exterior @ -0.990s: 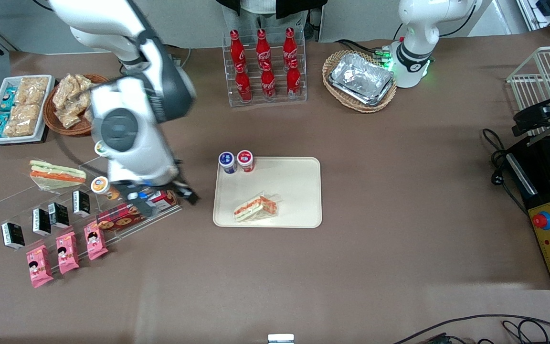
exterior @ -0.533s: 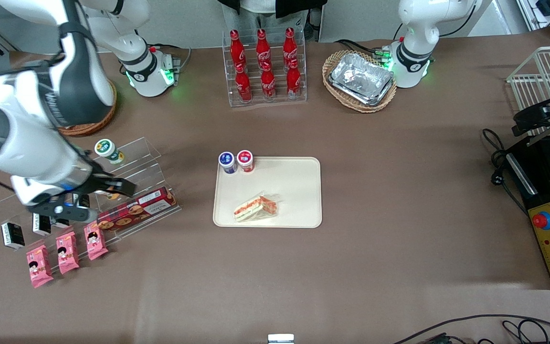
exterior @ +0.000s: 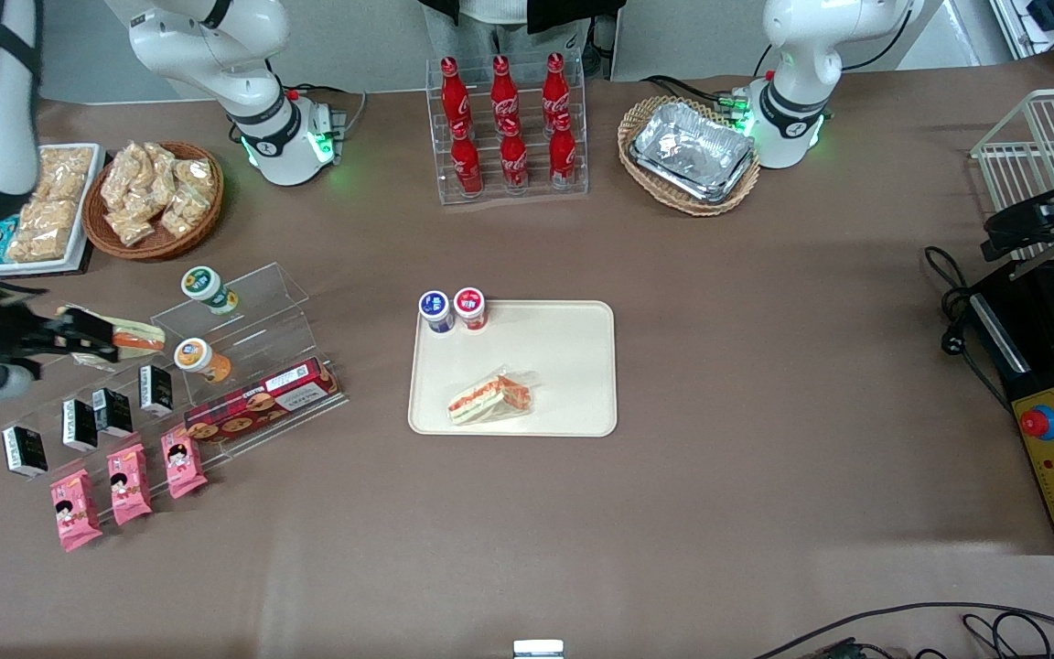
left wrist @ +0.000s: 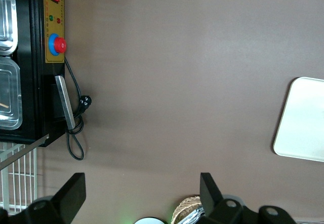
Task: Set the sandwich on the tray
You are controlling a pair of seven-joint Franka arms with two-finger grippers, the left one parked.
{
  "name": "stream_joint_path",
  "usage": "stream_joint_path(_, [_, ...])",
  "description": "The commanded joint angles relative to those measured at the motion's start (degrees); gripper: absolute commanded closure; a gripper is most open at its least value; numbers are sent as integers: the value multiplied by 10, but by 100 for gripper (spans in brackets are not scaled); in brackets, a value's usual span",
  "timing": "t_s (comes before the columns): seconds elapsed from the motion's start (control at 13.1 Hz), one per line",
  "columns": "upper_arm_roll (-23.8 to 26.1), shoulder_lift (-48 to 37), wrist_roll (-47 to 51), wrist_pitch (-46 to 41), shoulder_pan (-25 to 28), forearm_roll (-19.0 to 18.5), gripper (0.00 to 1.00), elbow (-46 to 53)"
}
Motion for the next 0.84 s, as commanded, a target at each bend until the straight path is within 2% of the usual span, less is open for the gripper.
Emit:
stream_joint_path(0.0, [22,-44,-42,17,-42,-13,0,-45])
stream_joint_path(0.08, [35,-49,-41,11,-62,-13,0,-45])
stream_joint_path(0.23, [102,-55,-36,11,-114,-18,0,-34])
stream_joint_path(0.3, [112,-53,-34,12,-126,-17,0,-32])
stream_joint_path(0.76, [113,-75,-8,-38,-135,-19,0,-40])
